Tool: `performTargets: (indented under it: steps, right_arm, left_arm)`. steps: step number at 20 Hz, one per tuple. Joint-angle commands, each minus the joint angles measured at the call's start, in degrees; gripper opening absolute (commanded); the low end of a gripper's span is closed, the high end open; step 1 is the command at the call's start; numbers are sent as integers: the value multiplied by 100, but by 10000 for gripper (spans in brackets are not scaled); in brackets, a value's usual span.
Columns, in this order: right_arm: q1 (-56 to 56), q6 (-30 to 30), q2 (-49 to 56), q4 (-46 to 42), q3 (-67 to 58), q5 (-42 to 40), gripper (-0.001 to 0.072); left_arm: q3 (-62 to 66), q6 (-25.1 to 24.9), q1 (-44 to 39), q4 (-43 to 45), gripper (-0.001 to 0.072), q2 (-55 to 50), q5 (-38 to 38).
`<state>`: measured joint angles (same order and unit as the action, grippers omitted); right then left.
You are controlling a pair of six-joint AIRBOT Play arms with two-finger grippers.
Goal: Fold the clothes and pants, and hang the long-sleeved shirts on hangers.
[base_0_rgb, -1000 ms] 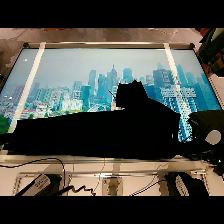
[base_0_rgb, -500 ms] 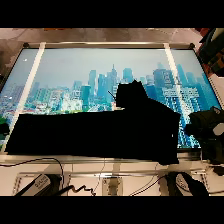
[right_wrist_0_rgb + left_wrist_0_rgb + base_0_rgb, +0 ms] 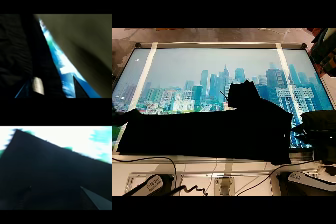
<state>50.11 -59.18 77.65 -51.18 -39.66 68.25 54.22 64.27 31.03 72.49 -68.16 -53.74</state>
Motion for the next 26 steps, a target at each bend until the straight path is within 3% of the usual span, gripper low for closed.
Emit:
performTargets:
  steps: [1,3,5,7,9,10,13,17,24,26]
  right_arm:
    - [-203,737,680,992,-15,-144,600]
    - [-557,944,841,1200,-17,-264,599]
    - [-922,1045,890,1198,-15,-476,587]
    - [-1202,1263,885,1200,-22,-640,400]
    - [-1279,1344,863,1202,-22,-817,72]
    - [-1276,1353,855,1198,-22,-835,26]
    - [-1261,1388,804,1193,-22,-824,25]
    - [-1261,1388,793,1198,-22,-826,26]
    - [-1261,1386,793,1209,-22,-776,26]
    - [-1261,1386,787,1207,-20,-739,26]
  left_arm:
    - [273,229,-1141,-844,696,-514,-111]
    - [625,577,-1751,-1119,696,-962,-118]
    - [1029,612,-2297,-1563,697,-1447,-144]
    - [1453,605,-2791,-2186,697,-1947,-127]
    - [1943,605,-3233,-2658,697,-2498,-94]
    - [2212,605,-3453,-2861,697,-2791,-94]
    - [2990,490,-4092,-3279,697,-3547,-11]
    - [3775,481,-4872,-3115,697,-4312,544]
    - [4358,691,-5431,-3193,687,-5128,1193]
    - [4426,688,-5558,-3226,558,-5152,1768]
